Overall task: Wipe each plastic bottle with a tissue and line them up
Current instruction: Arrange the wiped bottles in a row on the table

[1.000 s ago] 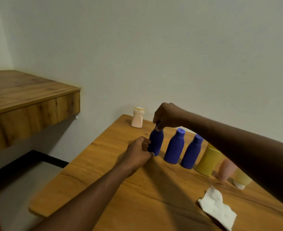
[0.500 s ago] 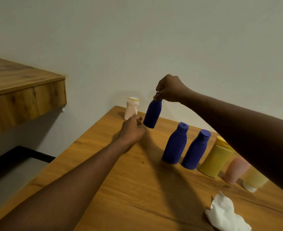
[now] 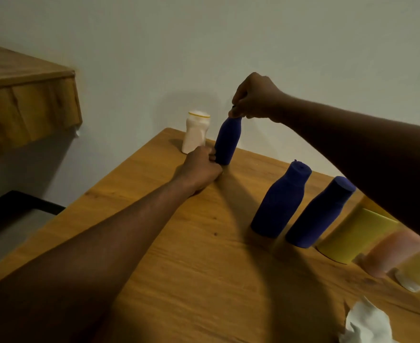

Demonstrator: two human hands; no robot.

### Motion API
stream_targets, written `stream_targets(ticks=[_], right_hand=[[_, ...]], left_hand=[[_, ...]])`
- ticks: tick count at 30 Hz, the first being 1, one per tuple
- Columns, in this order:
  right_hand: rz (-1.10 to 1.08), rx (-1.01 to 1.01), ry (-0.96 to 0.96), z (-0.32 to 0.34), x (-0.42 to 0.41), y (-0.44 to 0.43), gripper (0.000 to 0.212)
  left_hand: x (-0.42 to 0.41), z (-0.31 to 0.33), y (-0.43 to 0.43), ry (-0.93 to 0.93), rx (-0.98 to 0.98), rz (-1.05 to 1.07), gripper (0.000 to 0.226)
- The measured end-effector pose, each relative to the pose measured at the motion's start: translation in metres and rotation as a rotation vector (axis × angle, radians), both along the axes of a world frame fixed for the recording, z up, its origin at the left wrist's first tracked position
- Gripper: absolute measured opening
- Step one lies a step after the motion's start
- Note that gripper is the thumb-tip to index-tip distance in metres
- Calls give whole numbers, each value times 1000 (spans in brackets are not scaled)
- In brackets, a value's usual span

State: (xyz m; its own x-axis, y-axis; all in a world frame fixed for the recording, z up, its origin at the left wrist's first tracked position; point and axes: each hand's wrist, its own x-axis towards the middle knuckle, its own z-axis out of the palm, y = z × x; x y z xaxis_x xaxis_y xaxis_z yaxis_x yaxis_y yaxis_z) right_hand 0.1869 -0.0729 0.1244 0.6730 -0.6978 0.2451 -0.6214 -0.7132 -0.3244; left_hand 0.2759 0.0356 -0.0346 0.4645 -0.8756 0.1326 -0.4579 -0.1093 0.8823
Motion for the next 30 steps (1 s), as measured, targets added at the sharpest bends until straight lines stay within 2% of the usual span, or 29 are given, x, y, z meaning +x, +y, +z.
stream_targets(ticks=[5, 10, 12, 15, 19, 21, 25, 30], right_hand=[[15, 19, 13, -3, 3, 1, 28], [5, 3, 79, -6, 4, 3, 36], [-1, -35, 88, -5, 4, 3, 38], [12, -129, 16, 1, 3, 5, 45], [188, -278, -60, 10, 16, 18, 31], [247, -272, 8, 8, 30, 22, 33], [279, -297, 233, -4, 55, 16, 44], [252, -312, 325, -16, 68, 6, 34]], left_hand=[[0, 0, 1, 17, -5, 12, 57], [3, 2, 8, 39, -41, 36, 47], [6, 2, 12, 64, -72, 66, 51], [10, 8, 18, 63, -193, 149, 44], [27, 18, 22, 73, -395, 292, 24], [38, 15, 21, 90, -402, 329, 31], [46, 5, 14, 74, -264, 282, 50], [43, 4, 8, 68, -208, 206, 61]])
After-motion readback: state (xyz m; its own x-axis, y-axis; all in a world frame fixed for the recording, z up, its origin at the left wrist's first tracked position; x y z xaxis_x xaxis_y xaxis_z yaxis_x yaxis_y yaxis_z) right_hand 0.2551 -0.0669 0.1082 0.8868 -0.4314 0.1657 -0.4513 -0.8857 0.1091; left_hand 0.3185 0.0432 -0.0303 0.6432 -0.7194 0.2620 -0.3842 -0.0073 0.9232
